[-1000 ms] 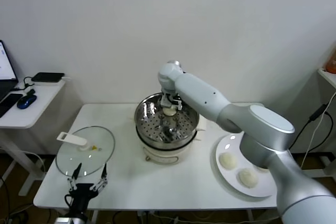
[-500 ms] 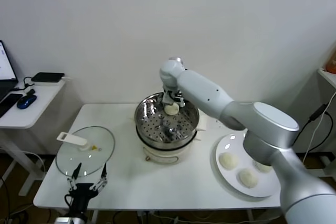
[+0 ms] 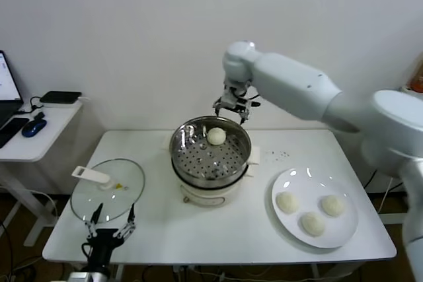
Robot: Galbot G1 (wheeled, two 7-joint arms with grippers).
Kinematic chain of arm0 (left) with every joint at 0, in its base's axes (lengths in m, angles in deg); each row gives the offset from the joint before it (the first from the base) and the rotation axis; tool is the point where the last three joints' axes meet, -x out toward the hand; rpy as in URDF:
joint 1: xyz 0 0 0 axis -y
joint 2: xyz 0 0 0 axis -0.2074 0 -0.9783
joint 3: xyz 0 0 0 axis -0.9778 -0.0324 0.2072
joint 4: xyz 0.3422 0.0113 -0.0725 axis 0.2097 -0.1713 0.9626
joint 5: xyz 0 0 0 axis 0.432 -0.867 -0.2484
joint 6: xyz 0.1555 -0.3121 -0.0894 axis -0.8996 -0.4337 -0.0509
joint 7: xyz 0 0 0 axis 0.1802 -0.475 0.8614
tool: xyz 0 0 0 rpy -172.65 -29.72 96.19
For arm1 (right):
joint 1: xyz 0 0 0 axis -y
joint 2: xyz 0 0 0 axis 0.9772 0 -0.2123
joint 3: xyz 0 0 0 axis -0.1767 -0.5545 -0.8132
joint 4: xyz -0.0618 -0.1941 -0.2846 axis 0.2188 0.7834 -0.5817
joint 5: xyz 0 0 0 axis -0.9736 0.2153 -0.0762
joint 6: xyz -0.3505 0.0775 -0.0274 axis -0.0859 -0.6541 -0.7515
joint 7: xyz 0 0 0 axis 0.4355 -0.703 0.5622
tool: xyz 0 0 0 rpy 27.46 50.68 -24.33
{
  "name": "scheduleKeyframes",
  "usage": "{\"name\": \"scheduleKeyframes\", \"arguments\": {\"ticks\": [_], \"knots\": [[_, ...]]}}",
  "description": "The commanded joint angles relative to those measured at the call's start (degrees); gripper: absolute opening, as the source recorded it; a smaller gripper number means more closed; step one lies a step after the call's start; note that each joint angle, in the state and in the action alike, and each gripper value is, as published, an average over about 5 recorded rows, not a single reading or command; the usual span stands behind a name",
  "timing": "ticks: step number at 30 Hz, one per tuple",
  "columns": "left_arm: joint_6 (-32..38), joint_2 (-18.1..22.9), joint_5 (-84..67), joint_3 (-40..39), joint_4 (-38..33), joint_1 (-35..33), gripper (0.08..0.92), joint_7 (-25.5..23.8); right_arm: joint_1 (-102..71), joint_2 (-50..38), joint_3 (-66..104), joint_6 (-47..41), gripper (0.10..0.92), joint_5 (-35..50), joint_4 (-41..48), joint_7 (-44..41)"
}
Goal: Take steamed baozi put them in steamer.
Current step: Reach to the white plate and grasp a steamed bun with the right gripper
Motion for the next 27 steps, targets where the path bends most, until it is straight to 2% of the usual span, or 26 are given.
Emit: {"name": "scheduleKeyframes", "arguments": {"ticks": [1, 7, 16, 27], "knots": [[-0.10, 0.08, 0.12, -0.64, 0.16, 0.54, 0.823, -0.08, 13.61, -19.37, -18.70, -24.29, 0.823, 39.16, -14.24, 3.64], [0.04, -0.25, 0.22, -1.15, 0.12, 0.54, 0.823, -0.15, 13.28, -28.19, -22.34, -28.97, 0.823, 42.05, -16.46, 5.24], [0.25, -0.42, 0.34, -1.38, -0.36, -0.17, 0.823, -0.15, 1.81, -37.83, -19.46, -32.87, 0.823, 36.77, -22.74, 8.85], [0.38, -0.48, 0.42, -0.89, -0.16, -0.69, 0.823, -0.10, -14.35, -37.34, -12.43, -34.35, 0.823, 30.11, -21.97, 11.51]]}}
